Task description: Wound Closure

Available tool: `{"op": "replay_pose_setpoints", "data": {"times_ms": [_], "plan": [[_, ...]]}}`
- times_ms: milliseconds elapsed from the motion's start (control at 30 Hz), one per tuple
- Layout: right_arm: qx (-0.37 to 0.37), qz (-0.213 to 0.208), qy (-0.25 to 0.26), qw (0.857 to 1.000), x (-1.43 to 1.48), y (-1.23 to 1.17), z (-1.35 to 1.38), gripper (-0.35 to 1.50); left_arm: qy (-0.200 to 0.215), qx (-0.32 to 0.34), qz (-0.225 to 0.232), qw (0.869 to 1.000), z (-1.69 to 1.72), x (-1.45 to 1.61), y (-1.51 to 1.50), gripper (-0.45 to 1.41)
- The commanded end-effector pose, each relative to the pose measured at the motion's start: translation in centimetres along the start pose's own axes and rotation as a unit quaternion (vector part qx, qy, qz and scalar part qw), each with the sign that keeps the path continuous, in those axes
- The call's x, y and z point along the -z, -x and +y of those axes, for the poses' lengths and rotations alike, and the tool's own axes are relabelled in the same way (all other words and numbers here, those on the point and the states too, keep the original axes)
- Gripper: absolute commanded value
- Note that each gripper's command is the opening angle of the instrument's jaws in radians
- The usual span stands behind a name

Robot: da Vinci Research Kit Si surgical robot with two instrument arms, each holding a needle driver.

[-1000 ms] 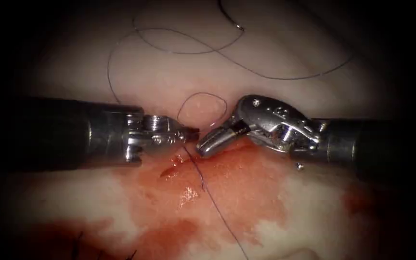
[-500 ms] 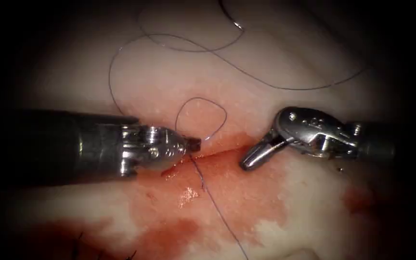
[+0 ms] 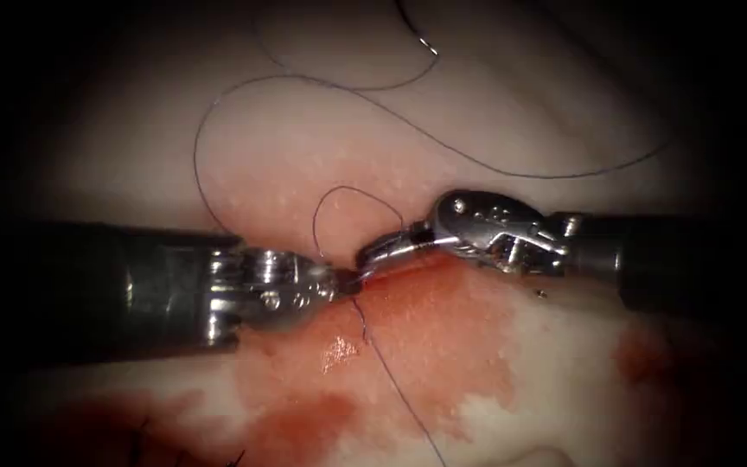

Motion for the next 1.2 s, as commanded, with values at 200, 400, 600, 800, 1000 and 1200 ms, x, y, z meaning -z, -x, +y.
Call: {"op": "replay_pose_setpoints", "data": {"times_ms": [200,400,600,800,1000,1200], "plan": [[-0.004,0.047,-0.016,0.999,-0.18,-0.17,0.07,-0.35,-0.003,-0.006,0.006,1.000,0.18,-0.24,-0.06,-0.45],[-0.033,0.086,-0.044,0.995,-0.28,-0.33,0.06,-0.35,-0.003,-0.009,0.009,1.000,0.18,-0.30,-0.04,-0.45],[-0.070,0.120,-0.073,0.988,-0.33,-0.43,0.00,-0.35,-0.004,-0.011,0.009,1.000,0.17,-0.36,-0.03,-0.45],[-0.101,0.141,-0.126,0.977,-0.32,-0.42,-0.11,-0.35,-0.003,-0.014,0.010,1.000,0.10,-0.47,0.04,-0.45],[-0.108,0.149,-0.164,0.969,-0.36,-0.42,-0.21,-0.35,-0.008,-0.021,0.019,1.000,0.00,-0.59,0.18,-0.45],[-0.123,0.159,-0.183,0.962,-0.33,-0.41,-0.31,1.03,-0.010,-0.024,0.021,0.999,-0.01,-0.59,0.18,-0.45]]}}
